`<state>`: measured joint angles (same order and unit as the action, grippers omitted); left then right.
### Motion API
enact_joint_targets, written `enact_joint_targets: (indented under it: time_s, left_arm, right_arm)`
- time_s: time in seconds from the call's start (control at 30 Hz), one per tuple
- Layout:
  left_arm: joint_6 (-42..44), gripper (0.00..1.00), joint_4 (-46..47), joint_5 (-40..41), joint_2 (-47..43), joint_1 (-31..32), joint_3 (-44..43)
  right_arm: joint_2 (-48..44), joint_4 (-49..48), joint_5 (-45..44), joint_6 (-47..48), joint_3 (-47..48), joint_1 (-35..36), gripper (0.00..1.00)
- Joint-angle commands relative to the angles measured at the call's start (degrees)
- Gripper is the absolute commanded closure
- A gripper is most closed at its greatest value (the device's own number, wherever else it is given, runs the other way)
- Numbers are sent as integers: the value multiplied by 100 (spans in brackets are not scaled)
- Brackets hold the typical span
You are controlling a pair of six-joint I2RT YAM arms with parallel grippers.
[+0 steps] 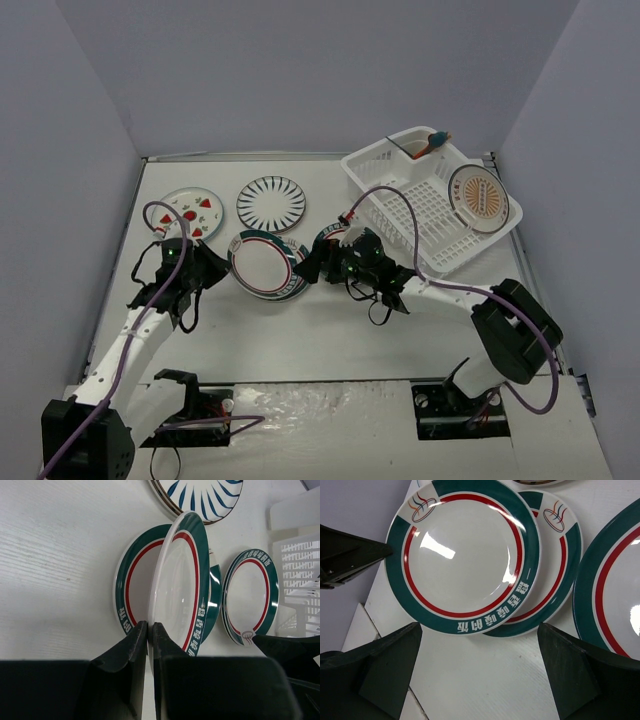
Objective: Load the plates into the dish rack
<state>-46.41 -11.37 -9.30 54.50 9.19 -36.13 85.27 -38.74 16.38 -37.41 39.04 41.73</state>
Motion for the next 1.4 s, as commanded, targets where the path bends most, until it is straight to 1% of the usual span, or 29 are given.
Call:
enact_joint_targets:
  time_s: [0.0,0.13,0.27,0.67,0.9,1.03,1.2,1.37]
  left_arm:
    - [-293,100,792,-300,-162,-93,-65]
    - [-487,100,1230,-455,-279,-128,129]
    - [-602,100,1393,-579,-445,-146,191]
    - [-691,100,1408,-896,-1062,-207,232]
    - [-782,100,1460,-1066,-1262,-217,205]
    - [-861,100,1622,-1189,-1312,-218,220]
    - [-899,100,1740,-1292,-1304,-218,217]
    - [-1055,100,2052,-1470,-1247,-225,352]
  right_arm:
    - [374,-696,-77,-65,406,39,3]
    - [712,-853,65,-98,524,46,3]
    - [954,-888,26,-100,643,37,3]
    - [1287,-848,327,-49,1001,-88,3]
    - [1234,-1009,773,-74,1050,-261,7]
    - [1190,-1169,1032,-139,947,-422,12]
    - [1107,-1701,1398,-343,704,-600,21]
    - [1091,-2018,1691,-446,614,-688,35]
